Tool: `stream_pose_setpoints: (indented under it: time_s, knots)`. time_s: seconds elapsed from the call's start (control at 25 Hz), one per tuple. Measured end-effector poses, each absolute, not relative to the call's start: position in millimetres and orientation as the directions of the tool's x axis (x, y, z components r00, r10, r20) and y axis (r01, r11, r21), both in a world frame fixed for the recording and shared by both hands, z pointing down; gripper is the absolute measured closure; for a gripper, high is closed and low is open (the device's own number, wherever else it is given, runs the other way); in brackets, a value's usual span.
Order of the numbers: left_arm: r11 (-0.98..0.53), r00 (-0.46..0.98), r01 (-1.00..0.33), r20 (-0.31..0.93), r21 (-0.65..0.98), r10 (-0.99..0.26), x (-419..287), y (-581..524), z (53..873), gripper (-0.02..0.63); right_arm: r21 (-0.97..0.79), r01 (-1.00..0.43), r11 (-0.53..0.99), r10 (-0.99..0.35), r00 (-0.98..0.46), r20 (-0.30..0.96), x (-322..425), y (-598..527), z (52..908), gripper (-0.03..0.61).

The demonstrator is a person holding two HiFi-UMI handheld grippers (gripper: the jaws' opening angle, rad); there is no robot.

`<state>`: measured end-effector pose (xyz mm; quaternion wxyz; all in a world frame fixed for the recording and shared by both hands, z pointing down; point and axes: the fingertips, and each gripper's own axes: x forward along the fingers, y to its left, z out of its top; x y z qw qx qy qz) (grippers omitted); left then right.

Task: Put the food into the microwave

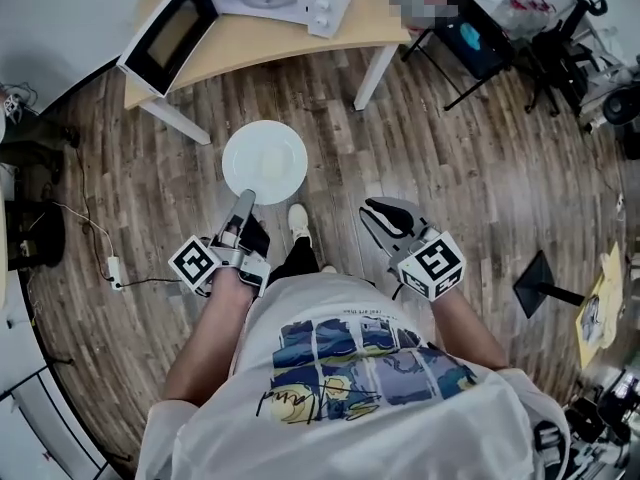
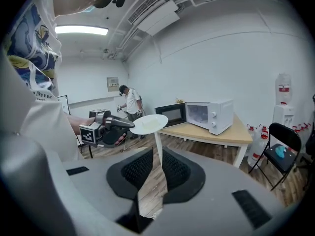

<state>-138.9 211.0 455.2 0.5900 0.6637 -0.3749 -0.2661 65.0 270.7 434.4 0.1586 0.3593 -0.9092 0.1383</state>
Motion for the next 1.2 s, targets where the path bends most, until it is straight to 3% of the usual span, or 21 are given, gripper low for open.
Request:
stream_pose_setpoints:
  time_s: [0.52,1.2]
  knots:
    - [-0.073,0.615,-0.185,0.057,0.980,-0.786,-147.7,26.8,466.0,0.592,-0.122,-0.767,0.630,-0.670,-0.616,0.415,54.2,124.6,422.1,0.543]
    - [0.039,0.398,-0.195,0.116,0.980,-0.910,-118.0,-129.8,499.7,0.592,-0.124,-0.652,0.748,-0.559,-0.719,0.413,141.7,-47.8,414.2,0.549]
